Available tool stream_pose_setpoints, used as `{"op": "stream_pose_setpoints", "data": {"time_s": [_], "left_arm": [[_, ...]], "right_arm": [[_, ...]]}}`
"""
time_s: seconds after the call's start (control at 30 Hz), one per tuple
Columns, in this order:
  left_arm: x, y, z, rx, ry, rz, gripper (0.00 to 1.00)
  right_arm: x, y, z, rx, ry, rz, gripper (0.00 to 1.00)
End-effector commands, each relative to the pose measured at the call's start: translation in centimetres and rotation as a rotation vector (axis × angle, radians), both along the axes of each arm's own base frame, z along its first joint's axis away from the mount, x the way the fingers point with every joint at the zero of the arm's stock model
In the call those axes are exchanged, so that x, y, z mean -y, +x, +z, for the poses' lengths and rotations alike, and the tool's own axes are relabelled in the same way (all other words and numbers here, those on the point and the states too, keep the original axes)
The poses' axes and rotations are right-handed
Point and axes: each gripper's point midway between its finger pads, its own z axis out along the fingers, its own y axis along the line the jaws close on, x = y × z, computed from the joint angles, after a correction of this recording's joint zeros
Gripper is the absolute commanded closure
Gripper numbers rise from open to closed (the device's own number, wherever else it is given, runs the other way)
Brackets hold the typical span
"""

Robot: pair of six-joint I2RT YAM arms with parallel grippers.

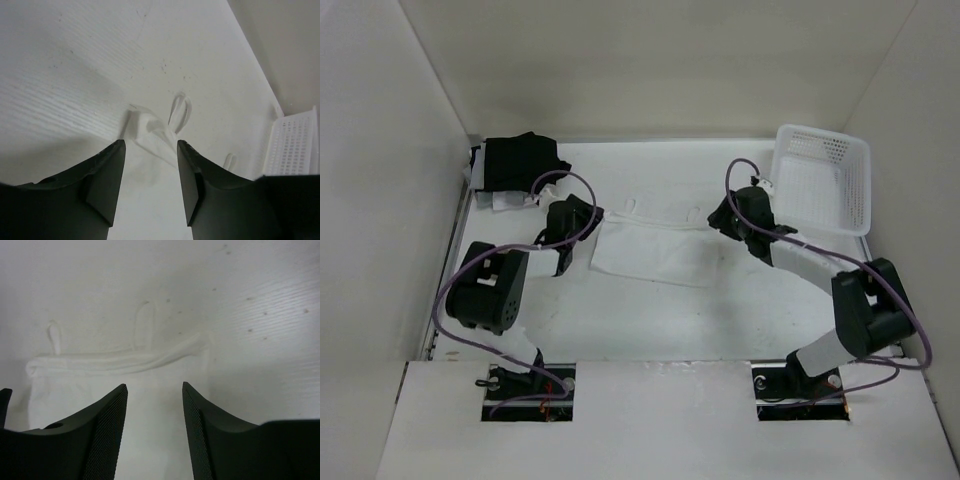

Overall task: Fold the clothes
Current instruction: Fold the tank top

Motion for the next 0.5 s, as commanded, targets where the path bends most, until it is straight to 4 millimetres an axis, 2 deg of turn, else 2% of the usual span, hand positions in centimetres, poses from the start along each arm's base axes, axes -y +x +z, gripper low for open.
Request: {"op": "stream_pose_setpoints", "data": {"time_s": [0.0, 0.07, 0.2, 0.27, 0.33, 0.4, 0.47], "left_arm": [[-1.1, -2.0, 5.2, 0.154, 0.006, 0.046, 0.55], [-1.4, -4.8, 4.0, 0.13, 0.05, 0.039, 0.56], [-0.9, -10.2, 0.7, 0.05, 0.132, -0.04, 0.6], [0.0, -11.8, 1.1, 0.072, 0.129, -0.086, 0.63], [1.1, -12.4, 2.3, 0.108, 0.119, -0.117, 0.65], [2.7, -12.4, 3.9, 0.146, 0.098, -0.15, 0.67], [3.9, -12.2, 3.7, 0.133, 0.079, -0.166, 0.7]], "right_arm": [[-1.6, -1.5, 5.0, 0.181, -0.004, 0.024, 0.47], [-1.8, -3.9, 4.1, 0.175, -0.005, 0.04, 0.52], [-3.1, -9.2, 0.5, 0.109, 0.014, 0.114, 0.93], [-3.8, -10.7, -0.5, 0.093, 0.033, 0.166, 0.97], [-4.6, -11.3, -0.8, 0.084, 0.064, 0.207, 0.97], [-5.2, -11.4, -1.5, 0.068, 0.071, 0.227, 0.96], [-5.3, -11.3, -2.8, 0.033, 0.06, 0.232, 0.96]]}}
